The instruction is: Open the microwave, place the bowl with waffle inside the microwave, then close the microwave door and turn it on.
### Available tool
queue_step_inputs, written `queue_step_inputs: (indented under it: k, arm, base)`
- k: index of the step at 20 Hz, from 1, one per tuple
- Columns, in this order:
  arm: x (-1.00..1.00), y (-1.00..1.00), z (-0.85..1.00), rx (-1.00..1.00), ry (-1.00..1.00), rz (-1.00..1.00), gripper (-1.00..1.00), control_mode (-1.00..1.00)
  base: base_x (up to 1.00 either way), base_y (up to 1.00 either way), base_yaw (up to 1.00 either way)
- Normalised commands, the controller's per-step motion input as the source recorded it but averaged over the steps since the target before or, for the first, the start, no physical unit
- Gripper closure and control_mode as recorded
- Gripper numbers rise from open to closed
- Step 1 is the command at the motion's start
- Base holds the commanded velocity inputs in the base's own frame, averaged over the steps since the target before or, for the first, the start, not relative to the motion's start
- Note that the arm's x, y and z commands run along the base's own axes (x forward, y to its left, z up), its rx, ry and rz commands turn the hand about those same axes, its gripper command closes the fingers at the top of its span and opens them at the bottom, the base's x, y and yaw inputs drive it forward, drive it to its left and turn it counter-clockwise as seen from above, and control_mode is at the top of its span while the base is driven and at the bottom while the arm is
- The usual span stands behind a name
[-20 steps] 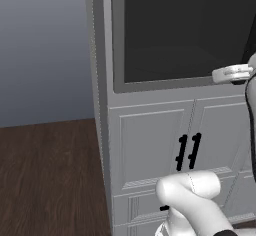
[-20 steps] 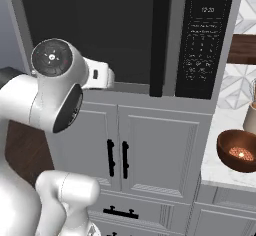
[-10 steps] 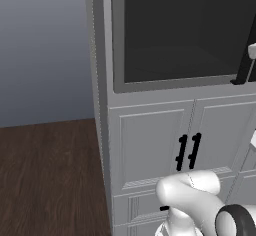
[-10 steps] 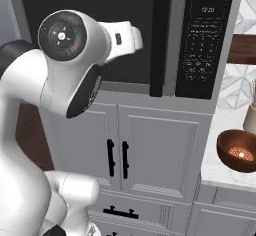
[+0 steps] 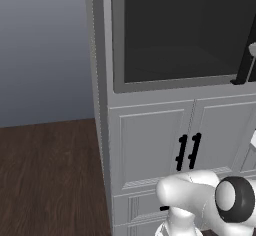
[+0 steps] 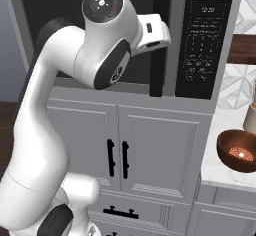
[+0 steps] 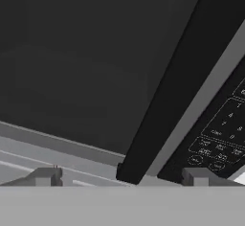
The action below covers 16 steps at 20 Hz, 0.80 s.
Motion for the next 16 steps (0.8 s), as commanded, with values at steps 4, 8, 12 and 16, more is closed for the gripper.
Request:
queue_step_inputs:
  k: [4, 8, 12, 16]
  arm:
    - [0.76, 0.00, -0.09, 0.11, 0.04, -0.25, -1.00, -1.00]
    - [0.79, -0.06, 0.00, 0.21, 0.00, -0.26, -1.00, -1.00]
    - [0.62, -0.30, -0.03, 0.17, 0.00, -0.17, -1.00, -1.00]
    - [0.27, -0.49, 0.00, 0.11, 0.00, -0.02, -1.00, -1.00]
  base:
    - [0.00, 0.00, 0.00]
    - [0.00, 0.00, 0.00]
    - [0.00, 0.00, 0.00]
    - [0.00, 0.00, 0.00]
